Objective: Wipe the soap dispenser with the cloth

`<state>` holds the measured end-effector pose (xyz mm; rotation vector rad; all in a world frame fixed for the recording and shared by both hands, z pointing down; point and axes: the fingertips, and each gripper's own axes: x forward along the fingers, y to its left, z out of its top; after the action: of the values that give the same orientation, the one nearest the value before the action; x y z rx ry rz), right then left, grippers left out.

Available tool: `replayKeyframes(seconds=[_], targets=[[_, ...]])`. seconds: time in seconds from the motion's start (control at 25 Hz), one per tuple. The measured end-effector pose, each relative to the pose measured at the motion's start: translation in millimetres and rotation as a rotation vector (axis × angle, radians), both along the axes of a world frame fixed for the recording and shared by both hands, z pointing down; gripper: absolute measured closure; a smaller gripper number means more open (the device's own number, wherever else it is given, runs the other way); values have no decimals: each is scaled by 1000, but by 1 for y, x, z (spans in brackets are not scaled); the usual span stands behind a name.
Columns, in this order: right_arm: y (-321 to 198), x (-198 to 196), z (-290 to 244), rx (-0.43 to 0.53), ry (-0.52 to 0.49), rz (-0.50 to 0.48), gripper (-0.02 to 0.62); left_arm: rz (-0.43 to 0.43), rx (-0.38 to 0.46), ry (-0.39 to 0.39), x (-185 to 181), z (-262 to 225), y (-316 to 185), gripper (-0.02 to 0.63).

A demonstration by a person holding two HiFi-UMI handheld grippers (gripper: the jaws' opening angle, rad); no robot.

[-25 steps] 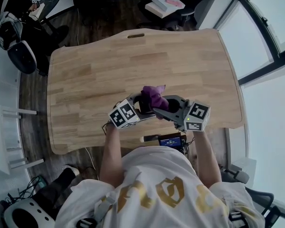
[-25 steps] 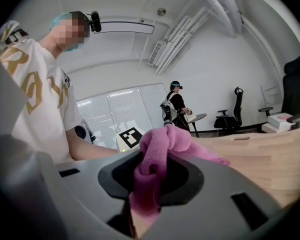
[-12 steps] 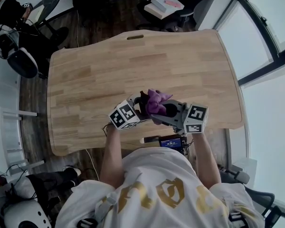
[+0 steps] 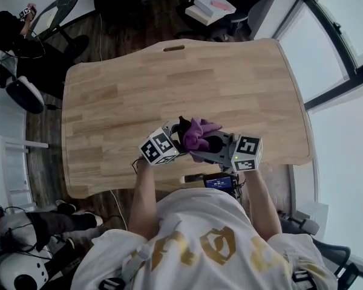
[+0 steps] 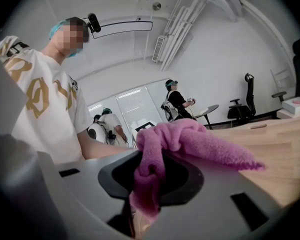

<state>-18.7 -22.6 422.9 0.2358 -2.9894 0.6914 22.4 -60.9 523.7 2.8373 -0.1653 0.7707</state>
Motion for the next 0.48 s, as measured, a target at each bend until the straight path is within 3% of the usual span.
replayKeyframes(seconds=[0.28,0.48], targets=[[11,-14,6,-7,31,-65,499,1,6,-9,0,-1,-1,262],[8,-12,7,9,46,-38,499,-10,6,-7,-2,-2,-4,262]])
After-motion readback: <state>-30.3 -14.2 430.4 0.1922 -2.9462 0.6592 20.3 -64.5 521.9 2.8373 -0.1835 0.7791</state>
